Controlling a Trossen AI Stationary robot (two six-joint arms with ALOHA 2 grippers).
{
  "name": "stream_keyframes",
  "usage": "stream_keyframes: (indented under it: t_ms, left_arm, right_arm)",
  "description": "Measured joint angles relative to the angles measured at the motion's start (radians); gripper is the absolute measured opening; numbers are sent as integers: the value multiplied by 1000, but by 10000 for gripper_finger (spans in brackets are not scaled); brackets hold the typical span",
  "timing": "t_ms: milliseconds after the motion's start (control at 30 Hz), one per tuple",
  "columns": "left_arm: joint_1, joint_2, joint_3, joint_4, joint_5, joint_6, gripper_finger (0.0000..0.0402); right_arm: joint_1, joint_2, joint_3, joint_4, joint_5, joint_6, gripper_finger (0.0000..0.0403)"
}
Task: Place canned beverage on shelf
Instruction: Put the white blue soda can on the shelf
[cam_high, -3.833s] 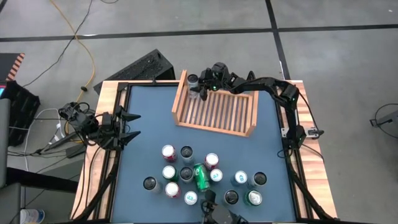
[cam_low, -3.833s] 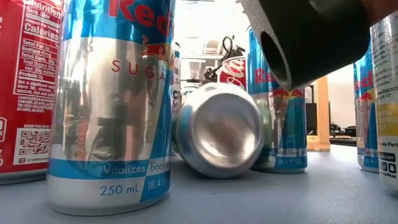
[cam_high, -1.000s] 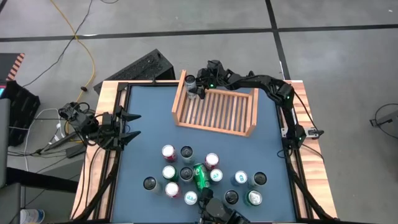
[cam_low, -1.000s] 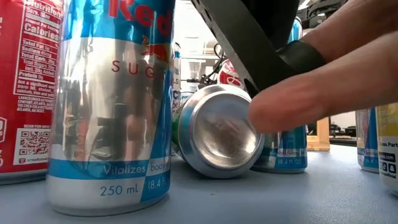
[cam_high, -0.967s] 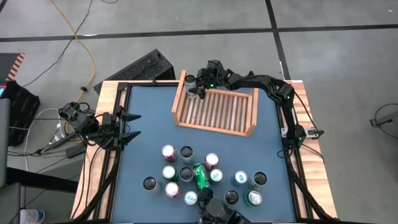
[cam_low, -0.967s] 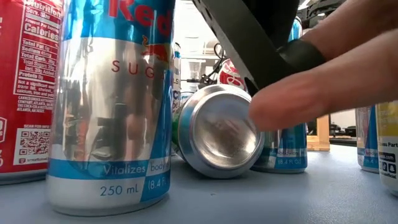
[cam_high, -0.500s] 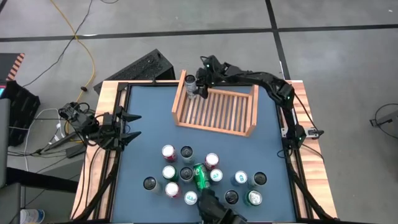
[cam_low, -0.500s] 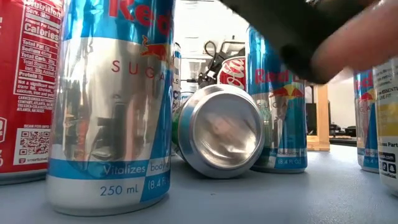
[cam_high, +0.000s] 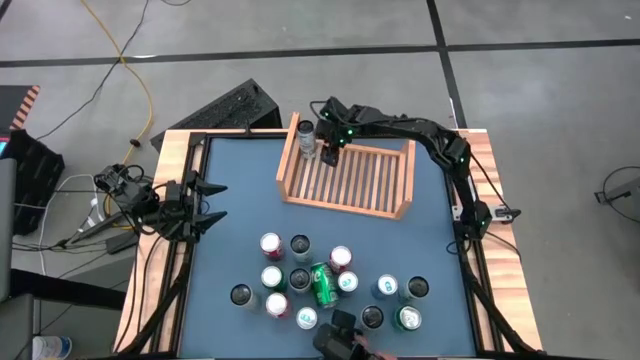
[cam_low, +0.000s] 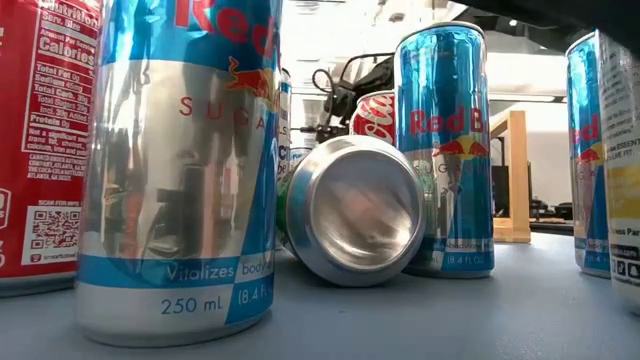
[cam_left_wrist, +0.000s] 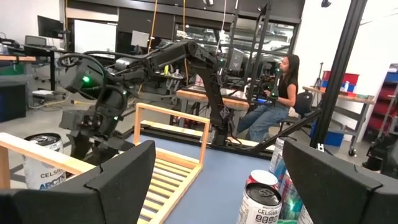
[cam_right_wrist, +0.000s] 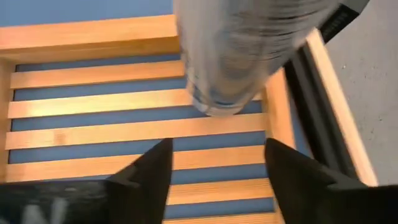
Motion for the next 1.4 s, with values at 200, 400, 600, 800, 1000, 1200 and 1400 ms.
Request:
stream_keyframes:
  t_ms: [200,400,600,800,1000,1200,1400]
  left_arm:
    - [0,0,0,0,0,-2,341]
    - [0,0,0,0,0,-2,341]
    - [0,0,0,0,0,-1,341]
    - [0,0,0,-1,0,1,341]
    - [0,0,0,-1,0,1,341]
    - [0,0,0,-1,-1,2,341]
    - [0,0,0,-1,-1,1,341]
  right_arm:
    - [12,0,0,51,10,56,95]
    - [12,1,0,78,10,80,10]
    - [12,1,0,82,9,80,15]
    - [14,1,0,99,-15,80,11]
    - [14,1,-25,137,-17,90,5]
    - [14,1,-79,181,-18,108,4]
    - [19,1,-82,183,-33,112,4]
